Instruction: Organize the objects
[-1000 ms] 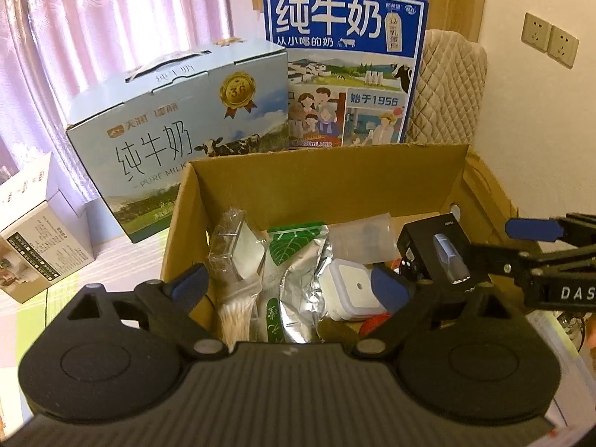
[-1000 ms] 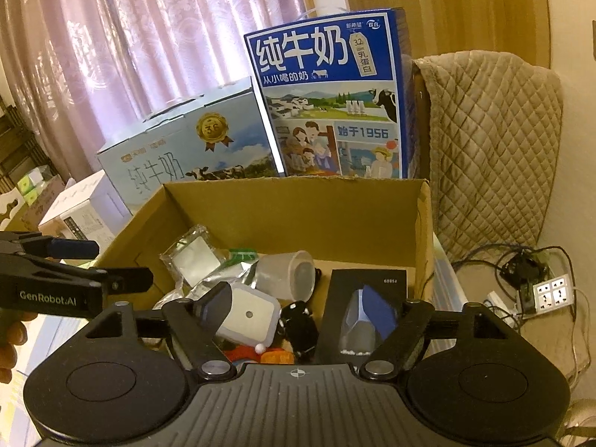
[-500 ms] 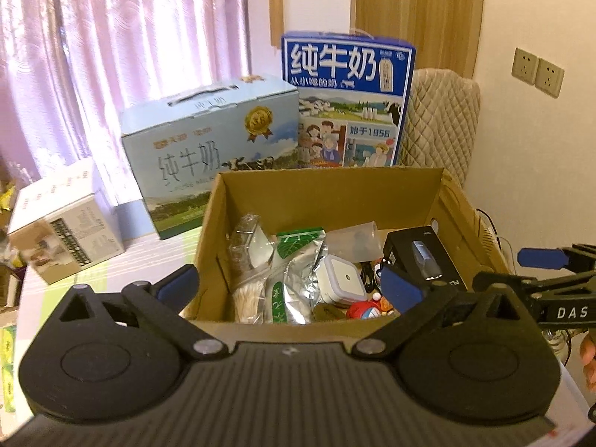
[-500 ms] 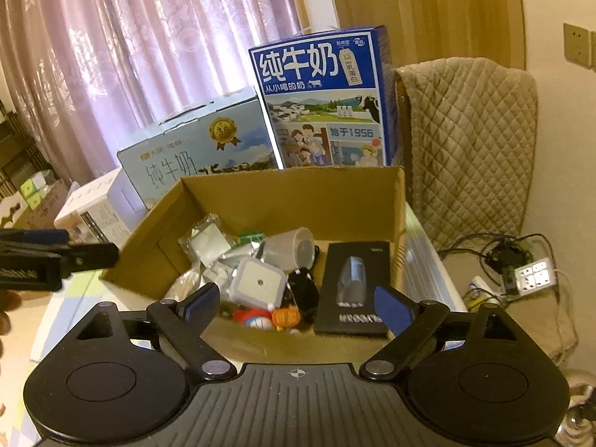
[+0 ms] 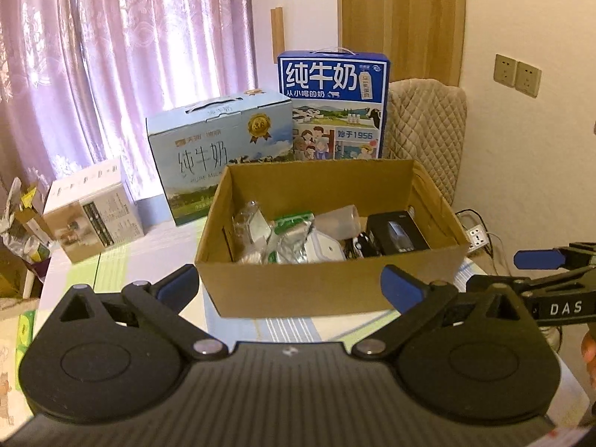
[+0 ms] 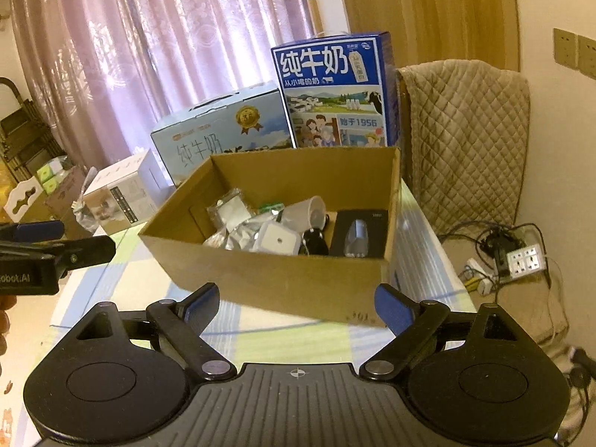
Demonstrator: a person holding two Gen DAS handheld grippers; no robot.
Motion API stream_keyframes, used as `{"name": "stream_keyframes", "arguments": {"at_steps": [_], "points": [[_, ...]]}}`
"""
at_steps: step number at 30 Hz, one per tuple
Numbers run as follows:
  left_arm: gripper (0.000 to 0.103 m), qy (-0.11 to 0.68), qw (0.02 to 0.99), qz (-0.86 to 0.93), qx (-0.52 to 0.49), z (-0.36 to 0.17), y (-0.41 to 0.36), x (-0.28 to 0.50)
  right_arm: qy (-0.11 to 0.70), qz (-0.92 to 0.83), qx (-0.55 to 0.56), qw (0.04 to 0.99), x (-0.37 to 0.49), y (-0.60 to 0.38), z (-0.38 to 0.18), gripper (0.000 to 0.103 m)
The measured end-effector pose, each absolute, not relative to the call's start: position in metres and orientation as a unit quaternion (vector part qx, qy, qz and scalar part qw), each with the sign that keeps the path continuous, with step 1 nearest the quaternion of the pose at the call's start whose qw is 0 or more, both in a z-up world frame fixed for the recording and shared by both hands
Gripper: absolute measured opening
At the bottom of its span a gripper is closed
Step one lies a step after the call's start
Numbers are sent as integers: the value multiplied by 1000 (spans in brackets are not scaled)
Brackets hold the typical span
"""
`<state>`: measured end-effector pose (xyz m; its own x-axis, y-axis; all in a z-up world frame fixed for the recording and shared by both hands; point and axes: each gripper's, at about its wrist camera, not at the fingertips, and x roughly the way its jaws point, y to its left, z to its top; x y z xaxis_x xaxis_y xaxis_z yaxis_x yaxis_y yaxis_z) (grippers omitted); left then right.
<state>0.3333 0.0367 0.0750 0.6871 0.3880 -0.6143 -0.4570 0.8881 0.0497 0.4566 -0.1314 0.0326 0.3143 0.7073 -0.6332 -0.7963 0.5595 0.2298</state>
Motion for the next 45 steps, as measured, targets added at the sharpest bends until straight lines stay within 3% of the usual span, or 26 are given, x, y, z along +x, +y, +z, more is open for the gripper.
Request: {"name": "stream_keyframes", "arguments": {"at_steps": [27, 45], "points": [[102, 398, 885, 216, -110, 55, 4, 156, 407, 443, -91, 794, 276, -177, 35, 88], [102, 420, 874, 209, -128, 35, -16, 92, 423, 435, -103, 788, 210, -202, 21, 88]]}}
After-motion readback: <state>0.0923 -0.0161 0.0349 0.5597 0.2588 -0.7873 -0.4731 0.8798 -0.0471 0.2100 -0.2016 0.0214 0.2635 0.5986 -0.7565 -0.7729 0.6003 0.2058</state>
